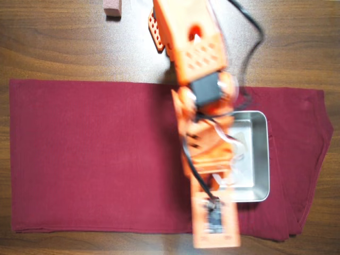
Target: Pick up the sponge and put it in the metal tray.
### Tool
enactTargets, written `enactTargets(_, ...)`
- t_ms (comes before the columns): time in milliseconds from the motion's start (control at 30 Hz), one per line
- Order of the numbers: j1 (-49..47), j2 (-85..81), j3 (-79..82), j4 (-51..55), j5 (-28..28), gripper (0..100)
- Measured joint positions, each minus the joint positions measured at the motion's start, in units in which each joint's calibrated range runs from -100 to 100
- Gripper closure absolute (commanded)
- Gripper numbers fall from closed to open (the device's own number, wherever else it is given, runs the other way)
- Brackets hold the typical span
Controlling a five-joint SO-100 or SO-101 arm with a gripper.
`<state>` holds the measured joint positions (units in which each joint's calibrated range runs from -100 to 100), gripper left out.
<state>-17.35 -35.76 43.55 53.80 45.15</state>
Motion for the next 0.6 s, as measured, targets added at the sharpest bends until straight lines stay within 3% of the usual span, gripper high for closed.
enactTargets(33,3.4,-3.7,4.1,-6.4,1.1,100)
enactTargets(233,13.8,-28.6,25.0,-14.9,4.6,100)
enactTargets(400,11.9,-49.3,37.2,8.9,4.7,100)
enactTargets(600,13.5,-60.2,48.5,17.8,6.0,100)
